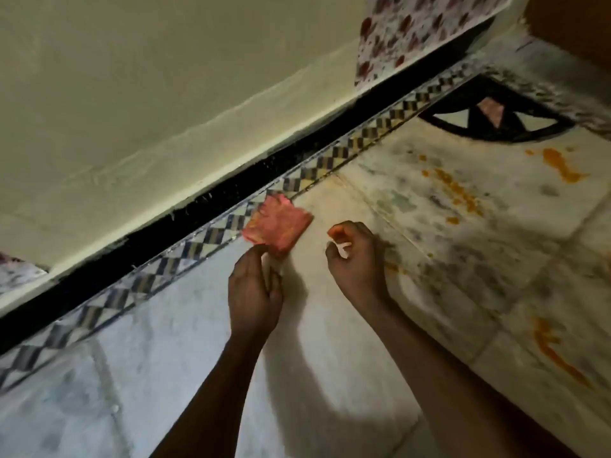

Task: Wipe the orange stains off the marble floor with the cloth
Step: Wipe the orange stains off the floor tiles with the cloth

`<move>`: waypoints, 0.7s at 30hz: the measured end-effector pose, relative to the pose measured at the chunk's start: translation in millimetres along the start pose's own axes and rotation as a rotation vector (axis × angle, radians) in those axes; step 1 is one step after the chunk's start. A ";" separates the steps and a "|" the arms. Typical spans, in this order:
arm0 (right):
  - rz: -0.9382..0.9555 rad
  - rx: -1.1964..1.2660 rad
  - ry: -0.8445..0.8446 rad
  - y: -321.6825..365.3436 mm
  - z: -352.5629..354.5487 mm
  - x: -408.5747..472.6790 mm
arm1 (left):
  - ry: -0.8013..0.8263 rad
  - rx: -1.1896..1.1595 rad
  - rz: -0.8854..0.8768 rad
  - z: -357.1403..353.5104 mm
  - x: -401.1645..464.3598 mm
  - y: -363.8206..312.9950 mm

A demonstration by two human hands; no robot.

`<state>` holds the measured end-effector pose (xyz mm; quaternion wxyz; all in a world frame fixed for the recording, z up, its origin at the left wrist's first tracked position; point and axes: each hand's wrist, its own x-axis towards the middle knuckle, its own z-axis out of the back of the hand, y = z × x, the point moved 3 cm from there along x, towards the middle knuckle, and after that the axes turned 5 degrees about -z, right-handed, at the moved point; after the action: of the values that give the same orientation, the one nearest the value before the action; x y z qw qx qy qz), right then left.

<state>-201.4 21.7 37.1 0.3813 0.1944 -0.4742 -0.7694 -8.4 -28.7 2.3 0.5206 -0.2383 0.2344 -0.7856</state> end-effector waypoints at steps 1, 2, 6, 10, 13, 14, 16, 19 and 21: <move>0.051 -0.037 0.015 -4.7 -13.4 3.7 | 0.034 0.076 -0.011 -7.8 -2.5 11.9; 0.116 -0.100 0.020 -5.6 -28.6 9.8 | 0.034 0.179 -0.009 -15.0 -2.7 23.3; 0.260 -0.403 0.224 -11.7 -97.4 52.2 | 0.010 0.332 0.031 -38.3 -3.9 45.6; 0.314 -0.749 0.484 -21.7 -147.7 61.0 | 0.011 0.340 0.041 -39.0 -2.4 50.5; 0.198 -0.870 0.529 -30.6 -142.7 28.6 | 0.029 0.332 0.044 -39.9 -2.2 48.5; 0.164 -0.884 0.527 -32.7 -136.5 10.2 | 0.017 0.322 0.056 -40.5 -2.5 49.4; 0.114 -0.914 0.438 -42.1 -116.3 -16.4 | 0.019 0.326 0.066 -40.9 -0.4 48.6; -0.052 -0.890 0.217 -61.4 -85.1 0.5 | 0.058 0.335 0.038 -40.8 -2.1 50.8; -0.216 -0.851 0.126 -69.7 -82.4 49.6 | 0.044 0.326 0.044 -39.9 -1.9 51.7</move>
<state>-206.4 -46.4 -60.0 0.3728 0.1153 -0.0681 -0.9182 4.1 -40.1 -60.8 0.5642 -0.1283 0.1205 -0.8066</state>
